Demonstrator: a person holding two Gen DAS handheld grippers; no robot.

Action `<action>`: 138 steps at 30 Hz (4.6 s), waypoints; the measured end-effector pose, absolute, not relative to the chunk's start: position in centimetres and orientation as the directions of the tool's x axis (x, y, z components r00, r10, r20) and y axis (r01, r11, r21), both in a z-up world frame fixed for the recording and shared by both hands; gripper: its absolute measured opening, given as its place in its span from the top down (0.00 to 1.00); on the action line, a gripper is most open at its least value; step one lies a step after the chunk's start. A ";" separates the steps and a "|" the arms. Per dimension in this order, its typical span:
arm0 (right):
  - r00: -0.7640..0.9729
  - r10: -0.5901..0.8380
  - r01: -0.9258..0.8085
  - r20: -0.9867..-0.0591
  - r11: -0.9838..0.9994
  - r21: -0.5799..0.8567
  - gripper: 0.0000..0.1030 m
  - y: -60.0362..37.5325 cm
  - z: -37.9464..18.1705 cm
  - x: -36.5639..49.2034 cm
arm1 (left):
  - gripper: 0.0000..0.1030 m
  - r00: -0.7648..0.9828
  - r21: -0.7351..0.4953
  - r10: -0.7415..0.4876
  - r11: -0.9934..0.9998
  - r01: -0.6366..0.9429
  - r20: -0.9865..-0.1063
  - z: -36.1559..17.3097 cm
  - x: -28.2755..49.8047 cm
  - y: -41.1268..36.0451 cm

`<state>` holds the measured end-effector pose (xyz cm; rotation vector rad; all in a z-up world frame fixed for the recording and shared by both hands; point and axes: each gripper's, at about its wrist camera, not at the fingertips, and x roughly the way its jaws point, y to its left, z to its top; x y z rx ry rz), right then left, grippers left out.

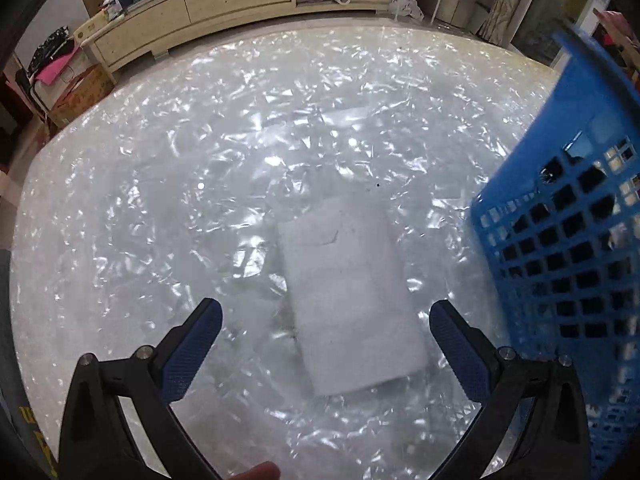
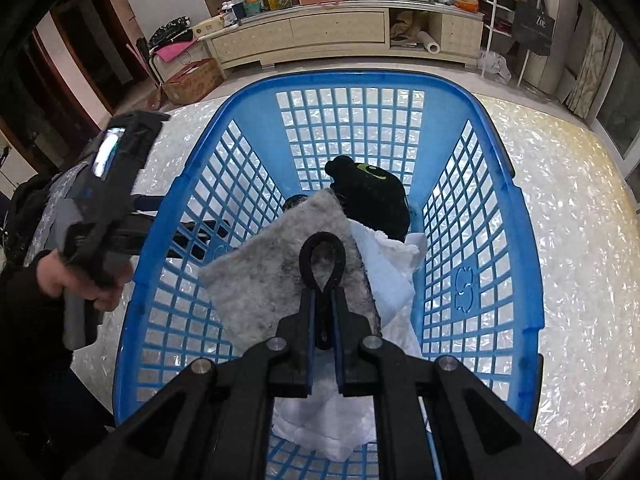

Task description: Organize soft objects

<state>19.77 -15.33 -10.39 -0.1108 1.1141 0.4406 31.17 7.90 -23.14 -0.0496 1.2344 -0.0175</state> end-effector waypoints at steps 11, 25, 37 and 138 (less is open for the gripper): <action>0.341 0.275 -0.403 -0.899 0.907 0.125 0.91 -14.9 -10.3 19.7 | 0.15 0.320 -0.011 -0.004 1.000 -0.019 -0.947 -24.0 32.5 7.9; 0.351 0.255 -0.381 -0.901 0.918 0.112 0.38 -15.4 -9.3 18.7 | 0.51 0.349 -0.094 -0.091 0.996 0.007 -0.933 -20.6 28.7 9.2; 0.458 0.219 -0.348 -0.862 0.936 0.053 0.03 -17.4 -5.7 15.2 | 0.51 0.489 -0.129 -0.171 0.985 0.118 -0.856 -9.7 20.7 6.5; 0.636 0.124 -0.206 -0.761 0.978 -0.014 0.00 -17.7 -1.7 9.8 | 0.00 0.668 -0.164 -0.247 0.969 0.186 -0.702 -5.3 15.2 1.8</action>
